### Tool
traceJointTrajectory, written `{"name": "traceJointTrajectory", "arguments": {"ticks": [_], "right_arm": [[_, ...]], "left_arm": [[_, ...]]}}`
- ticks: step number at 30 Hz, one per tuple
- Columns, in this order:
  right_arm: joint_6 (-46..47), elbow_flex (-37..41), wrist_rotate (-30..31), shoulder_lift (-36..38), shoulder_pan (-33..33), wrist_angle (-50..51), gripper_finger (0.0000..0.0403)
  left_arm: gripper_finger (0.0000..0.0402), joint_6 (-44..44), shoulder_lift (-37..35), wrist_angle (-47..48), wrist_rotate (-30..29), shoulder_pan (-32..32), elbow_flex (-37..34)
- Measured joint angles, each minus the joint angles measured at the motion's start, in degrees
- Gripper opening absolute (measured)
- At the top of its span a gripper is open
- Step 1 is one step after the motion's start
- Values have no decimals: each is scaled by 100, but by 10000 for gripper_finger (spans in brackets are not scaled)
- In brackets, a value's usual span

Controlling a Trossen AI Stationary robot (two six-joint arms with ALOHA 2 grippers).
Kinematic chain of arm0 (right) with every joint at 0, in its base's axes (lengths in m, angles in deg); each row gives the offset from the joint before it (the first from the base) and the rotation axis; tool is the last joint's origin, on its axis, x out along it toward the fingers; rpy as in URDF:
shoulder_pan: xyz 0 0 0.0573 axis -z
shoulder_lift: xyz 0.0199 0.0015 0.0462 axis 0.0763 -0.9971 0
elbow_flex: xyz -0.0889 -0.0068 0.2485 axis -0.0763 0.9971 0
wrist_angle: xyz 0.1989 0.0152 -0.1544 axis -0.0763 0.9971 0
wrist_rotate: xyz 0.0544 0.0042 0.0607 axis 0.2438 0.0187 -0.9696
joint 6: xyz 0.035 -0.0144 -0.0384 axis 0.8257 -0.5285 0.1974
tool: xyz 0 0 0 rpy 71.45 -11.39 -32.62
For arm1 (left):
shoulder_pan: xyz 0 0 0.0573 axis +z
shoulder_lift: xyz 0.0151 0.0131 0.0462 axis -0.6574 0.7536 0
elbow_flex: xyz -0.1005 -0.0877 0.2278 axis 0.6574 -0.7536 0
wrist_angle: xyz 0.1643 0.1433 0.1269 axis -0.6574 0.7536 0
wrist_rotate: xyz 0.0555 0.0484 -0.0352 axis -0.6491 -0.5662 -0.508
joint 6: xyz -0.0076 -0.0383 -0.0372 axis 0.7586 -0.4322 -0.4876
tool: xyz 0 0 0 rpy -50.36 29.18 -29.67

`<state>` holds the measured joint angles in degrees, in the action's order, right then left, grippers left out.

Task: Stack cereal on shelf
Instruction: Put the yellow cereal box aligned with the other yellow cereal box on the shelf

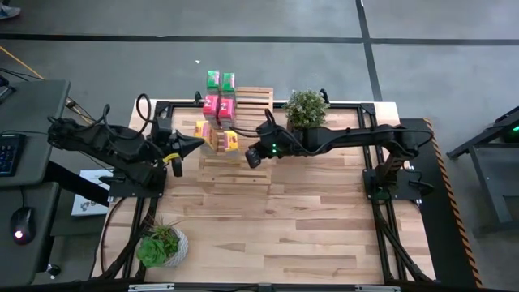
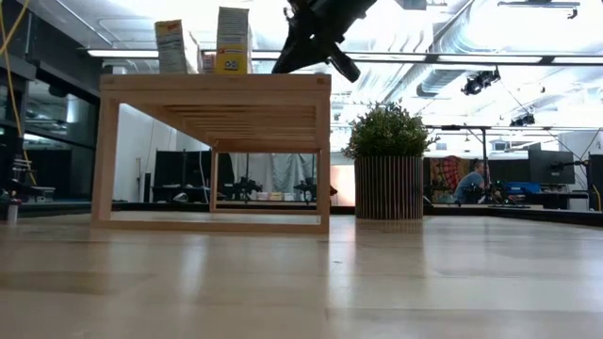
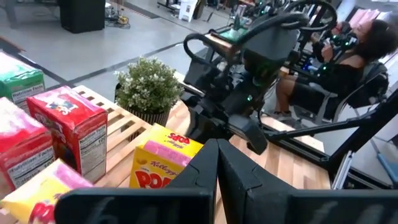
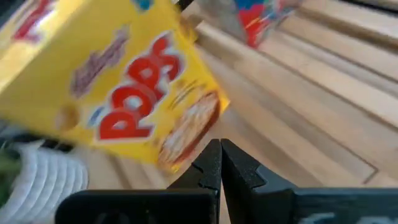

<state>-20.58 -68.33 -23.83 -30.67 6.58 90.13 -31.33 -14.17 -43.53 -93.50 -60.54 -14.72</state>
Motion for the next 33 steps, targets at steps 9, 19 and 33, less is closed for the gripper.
{"name": "traceJointTrajectory", "arguments": {"ticks": [9,19,33], "right_arm": [[-871,0,-1491,163,-286,41,0],[-949,88,-794,-60,-484,-977,0],[-881,93,-545,-472,-484,-1508,0]], "left_arm": [[0,-9,-167,80,-108,0,0],[0,-55,-163,70,-247,0,0],[0,-118,-150,67,-348,2,0]]}}
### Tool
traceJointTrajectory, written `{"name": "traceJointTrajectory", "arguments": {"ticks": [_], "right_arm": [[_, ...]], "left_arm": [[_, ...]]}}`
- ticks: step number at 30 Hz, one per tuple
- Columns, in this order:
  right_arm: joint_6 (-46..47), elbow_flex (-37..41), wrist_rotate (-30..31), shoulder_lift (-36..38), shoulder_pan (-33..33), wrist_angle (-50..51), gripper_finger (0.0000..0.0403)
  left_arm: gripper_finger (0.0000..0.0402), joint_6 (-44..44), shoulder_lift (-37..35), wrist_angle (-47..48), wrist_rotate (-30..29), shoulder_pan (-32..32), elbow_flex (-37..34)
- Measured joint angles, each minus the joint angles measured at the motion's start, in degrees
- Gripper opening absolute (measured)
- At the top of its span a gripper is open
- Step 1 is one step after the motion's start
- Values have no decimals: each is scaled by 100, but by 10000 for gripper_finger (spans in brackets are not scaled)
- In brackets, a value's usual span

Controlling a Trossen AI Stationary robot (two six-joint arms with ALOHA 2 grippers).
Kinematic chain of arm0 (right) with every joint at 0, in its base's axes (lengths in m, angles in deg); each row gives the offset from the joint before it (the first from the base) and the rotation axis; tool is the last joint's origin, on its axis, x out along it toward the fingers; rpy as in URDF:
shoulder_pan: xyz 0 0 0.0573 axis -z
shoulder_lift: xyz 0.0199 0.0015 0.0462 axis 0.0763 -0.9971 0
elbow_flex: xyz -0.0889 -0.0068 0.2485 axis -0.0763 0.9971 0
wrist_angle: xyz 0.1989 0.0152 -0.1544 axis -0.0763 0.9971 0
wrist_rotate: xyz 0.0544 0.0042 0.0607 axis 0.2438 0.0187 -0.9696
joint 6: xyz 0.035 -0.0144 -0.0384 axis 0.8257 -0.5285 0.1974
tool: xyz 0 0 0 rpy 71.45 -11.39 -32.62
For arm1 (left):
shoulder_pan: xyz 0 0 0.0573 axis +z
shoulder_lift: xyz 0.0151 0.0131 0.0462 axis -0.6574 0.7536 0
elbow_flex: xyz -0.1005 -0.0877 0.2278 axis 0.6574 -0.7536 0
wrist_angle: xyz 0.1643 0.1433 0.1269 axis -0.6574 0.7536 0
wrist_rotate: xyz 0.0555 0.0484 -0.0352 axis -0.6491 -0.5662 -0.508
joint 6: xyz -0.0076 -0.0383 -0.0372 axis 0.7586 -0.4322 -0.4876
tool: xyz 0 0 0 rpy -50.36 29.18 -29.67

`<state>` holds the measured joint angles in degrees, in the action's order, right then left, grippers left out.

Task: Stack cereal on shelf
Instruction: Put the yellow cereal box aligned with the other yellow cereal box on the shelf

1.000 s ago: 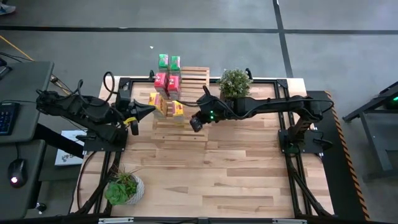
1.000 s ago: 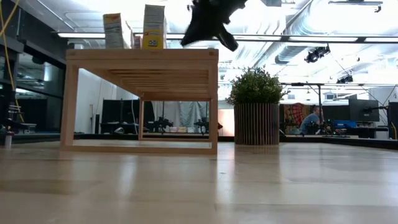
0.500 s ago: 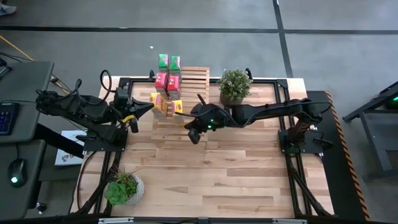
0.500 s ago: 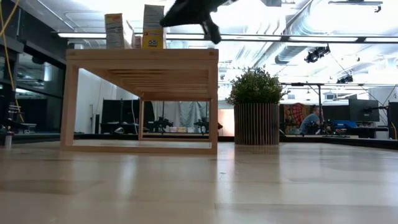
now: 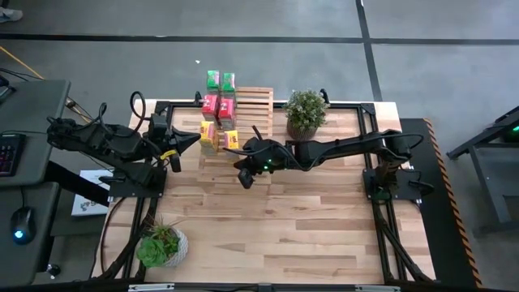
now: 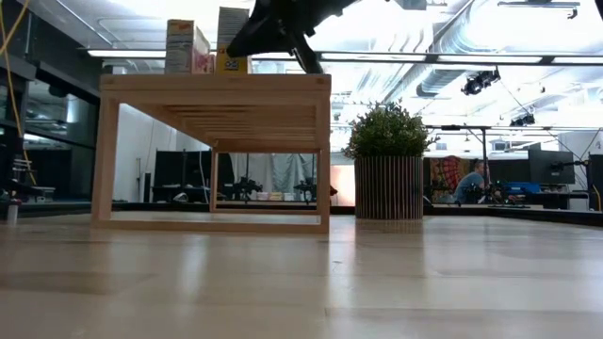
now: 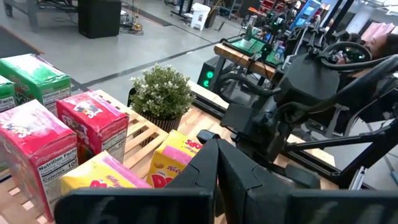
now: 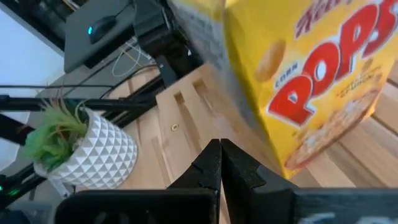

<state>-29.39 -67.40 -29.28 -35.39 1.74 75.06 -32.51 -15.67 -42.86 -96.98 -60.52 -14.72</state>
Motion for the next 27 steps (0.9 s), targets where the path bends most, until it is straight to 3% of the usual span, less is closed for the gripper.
{"name": "traceJointTrajectory", "arguments": {"ticks": [21,27], "right_arm": [[103,-1,117,-139,276,-833,0],[102,-1,-333,-139,345,-1003,0]], "left_arm": [[0,4,2,9,-136,0,0],[0,7,2,11,-136,0,0]]}}
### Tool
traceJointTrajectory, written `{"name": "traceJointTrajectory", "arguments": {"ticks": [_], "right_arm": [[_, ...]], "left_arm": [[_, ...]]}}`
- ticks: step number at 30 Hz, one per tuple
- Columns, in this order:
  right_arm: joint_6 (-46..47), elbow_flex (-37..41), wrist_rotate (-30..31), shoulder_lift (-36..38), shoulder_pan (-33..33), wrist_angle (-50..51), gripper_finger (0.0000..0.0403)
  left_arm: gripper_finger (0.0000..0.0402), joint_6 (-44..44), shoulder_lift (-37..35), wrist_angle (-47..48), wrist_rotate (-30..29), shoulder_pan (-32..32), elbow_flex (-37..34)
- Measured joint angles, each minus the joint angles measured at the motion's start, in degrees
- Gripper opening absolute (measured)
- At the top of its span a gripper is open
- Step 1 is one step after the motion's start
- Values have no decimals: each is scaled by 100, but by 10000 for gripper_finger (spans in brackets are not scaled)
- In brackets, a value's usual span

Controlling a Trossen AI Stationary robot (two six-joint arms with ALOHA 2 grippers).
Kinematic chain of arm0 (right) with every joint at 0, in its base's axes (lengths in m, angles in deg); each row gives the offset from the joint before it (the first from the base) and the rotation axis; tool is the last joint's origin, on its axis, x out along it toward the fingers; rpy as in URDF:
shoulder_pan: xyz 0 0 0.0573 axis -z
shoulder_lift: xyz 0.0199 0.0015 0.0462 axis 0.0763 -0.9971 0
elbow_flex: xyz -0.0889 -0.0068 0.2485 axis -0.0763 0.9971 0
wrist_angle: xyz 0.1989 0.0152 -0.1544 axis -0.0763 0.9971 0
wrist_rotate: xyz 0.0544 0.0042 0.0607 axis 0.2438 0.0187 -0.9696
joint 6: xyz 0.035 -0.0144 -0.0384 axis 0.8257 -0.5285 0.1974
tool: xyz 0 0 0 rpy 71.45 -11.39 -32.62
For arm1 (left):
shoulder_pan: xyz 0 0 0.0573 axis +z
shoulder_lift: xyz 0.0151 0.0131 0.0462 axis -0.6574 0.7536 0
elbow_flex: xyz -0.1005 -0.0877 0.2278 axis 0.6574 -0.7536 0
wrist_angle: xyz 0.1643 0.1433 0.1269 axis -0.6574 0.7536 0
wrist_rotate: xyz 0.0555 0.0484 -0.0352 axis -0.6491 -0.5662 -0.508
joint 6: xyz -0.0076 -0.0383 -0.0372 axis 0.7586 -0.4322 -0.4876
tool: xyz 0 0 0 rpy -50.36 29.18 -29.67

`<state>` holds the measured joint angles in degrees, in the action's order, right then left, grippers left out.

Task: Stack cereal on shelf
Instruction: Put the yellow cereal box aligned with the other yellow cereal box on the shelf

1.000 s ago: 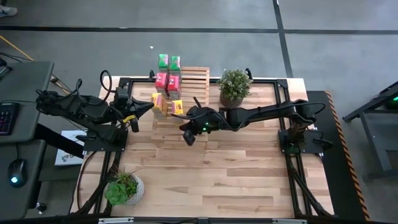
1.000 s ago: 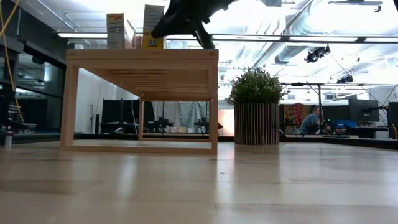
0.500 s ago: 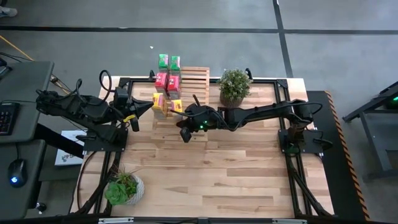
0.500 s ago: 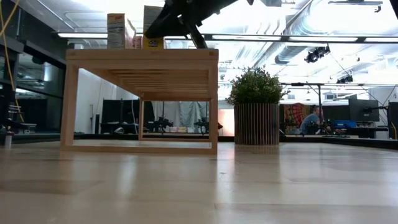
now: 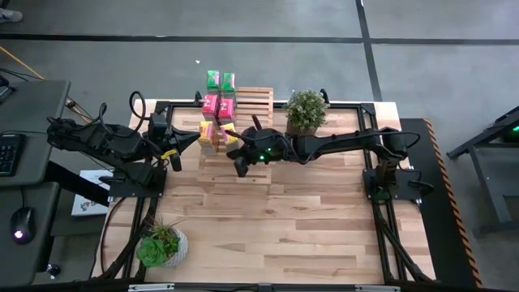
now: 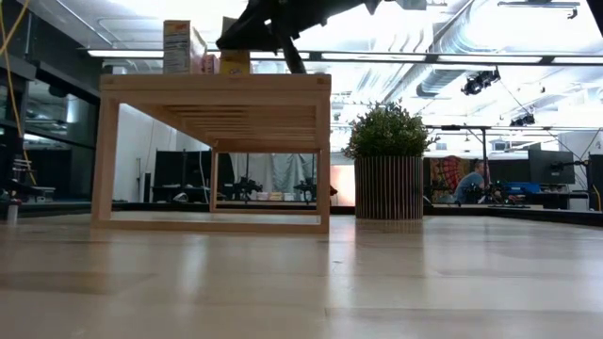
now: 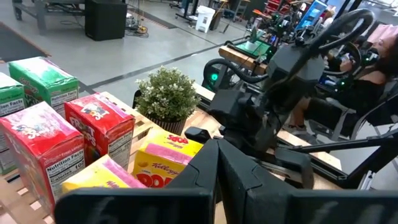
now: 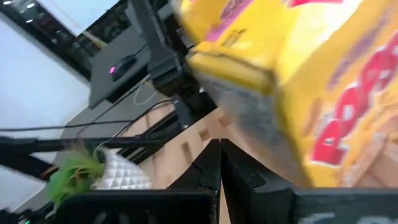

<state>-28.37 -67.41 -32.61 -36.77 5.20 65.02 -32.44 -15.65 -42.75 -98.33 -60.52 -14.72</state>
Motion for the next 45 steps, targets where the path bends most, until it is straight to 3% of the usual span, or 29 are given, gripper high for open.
{"name": "traceJointTrajectory", "arguments": {"ticks": [6,9,11,15,18,23,41,45], "right_arm": [[-159,0,-586,13,-7,-16,0],[-343,0,-1123,166,-8,462,0],[-509,0,-1171,309,-23,1084,0],[-661,0,-234,470,-74,2136,0],[-493,0,524,472,-63,2095,0],[-218,0,1158,423,-44,1846,0],[65,0,1290,389,-22,1307,0],[284,0,1050,257,-17,1148,0]], "left_arm": [[0,7,0,0,-87,0,0],[0,4,1,-2,-88,0,0],[0,5,0,-2,-90,0,0],[0,2,0,-2,-108,0,0],[0,-4,0,-3,-131,-1,0],[0,-96,0,-7,-133,0,0],[0,-96,0,-7,-149,-1,0],[0,-96,2,-6,-149,0,0]]}}
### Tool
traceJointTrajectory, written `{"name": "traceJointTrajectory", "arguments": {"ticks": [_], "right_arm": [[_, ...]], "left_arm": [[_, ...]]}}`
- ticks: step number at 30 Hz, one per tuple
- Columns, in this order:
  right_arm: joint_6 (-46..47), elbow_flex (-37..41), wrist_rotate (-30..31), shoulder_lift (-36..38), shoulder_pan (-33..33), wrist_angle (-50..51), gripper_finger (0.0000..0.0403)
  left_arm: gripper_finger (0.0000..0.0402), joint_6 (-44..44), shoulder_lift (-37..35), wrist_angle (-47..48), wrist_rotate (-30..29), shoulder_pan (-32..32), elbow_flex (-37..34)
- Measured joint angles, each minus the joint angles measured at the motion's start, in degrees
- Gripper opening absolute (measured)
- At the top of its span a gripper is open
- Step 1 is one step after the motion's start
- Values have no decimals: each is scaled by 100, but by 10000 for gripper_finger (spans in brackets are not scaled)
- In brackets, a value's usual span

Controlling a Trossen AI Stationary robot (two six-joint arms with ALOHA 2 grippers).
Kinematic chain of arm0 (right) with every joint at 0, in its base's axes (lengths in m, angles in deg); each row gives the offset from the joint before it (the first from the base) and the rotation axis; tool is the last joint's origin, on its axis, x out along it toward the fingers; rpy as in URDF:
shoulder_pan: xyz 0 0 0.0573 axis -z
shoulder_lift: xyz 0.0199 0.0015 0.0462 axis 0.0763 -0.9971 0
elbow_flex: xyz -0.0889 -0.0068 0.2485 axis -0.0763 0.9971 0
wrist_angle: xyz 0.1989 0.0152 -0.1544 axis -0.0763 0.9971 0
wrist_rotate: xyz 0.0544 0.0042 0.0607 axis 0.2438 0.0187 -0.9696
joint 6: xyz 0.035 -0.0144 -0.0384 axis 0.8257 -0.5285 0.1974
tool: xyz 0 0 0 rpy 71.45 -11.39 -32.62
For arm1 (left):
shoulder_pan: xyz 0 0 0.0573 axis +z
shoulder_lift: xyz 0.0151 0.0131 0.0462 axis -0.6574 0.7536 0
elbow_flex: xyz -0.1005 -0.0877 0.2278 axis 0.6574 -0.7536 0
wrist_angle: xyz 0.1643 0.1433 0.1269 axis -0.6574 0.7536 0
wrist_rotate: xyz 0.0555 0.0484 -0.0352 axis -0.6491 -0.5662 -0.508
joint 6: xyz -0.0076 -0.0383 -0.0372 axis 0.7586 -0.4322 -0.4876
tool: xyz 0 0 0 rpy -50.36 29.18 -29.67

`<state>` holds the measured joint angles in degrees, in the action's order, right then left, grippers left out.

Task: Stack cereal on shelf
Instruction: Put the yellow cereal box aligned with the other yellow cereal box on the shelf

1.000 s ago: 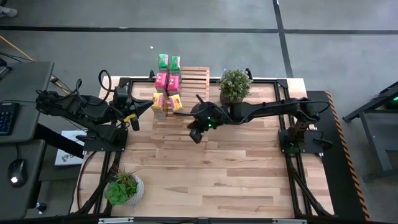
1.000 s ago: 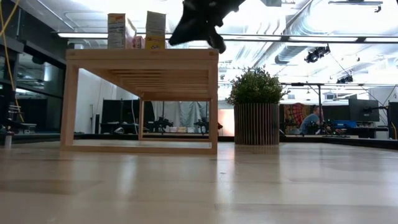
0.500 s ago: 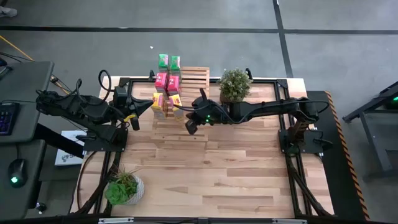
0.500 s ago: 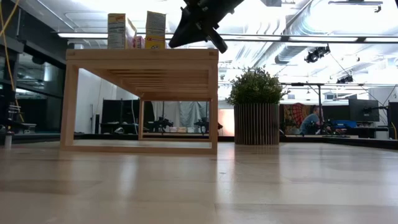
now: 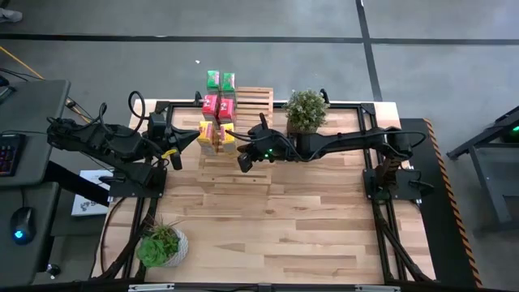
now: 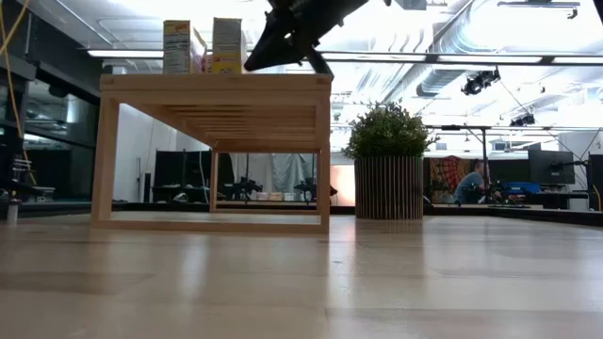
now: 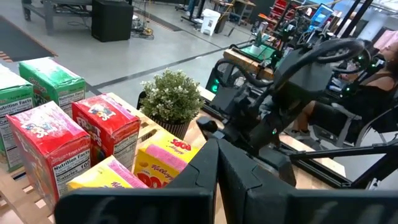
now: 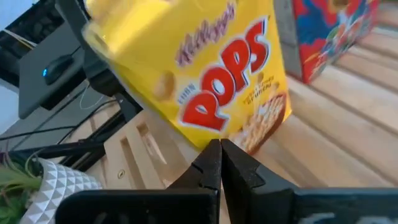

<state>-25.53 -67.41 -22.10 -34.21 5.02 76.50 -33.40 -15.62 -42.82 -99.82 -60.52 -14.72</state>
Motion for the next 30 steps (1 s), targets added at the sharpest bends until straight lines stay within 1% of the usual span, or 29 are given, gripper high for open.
{"name": "traceJointTrajectory", "arguments": {"ticks": [2,9,16,19,23,30], "right_arm": [[39,0,-82,-66,-2,-76,0],[129,0,-82,-147,-35,-215,0],[-159,0,-70,-37,23,131,0],[-182,0,66,35,103,299,0],[-187,0,106,76,242,32,0],[-148,0,-3,76,439,-457,0]], "left_arm": [[0,0,-2,2,0,-2,0],[0,0,-1,7,0,-2,0],[0,72,-2,10,9,-2,0],[0,103,-25,19,20,-2,0],[0,140,-46,13,17,-1,0],[0,256,-48,11,6,0,0]]}}
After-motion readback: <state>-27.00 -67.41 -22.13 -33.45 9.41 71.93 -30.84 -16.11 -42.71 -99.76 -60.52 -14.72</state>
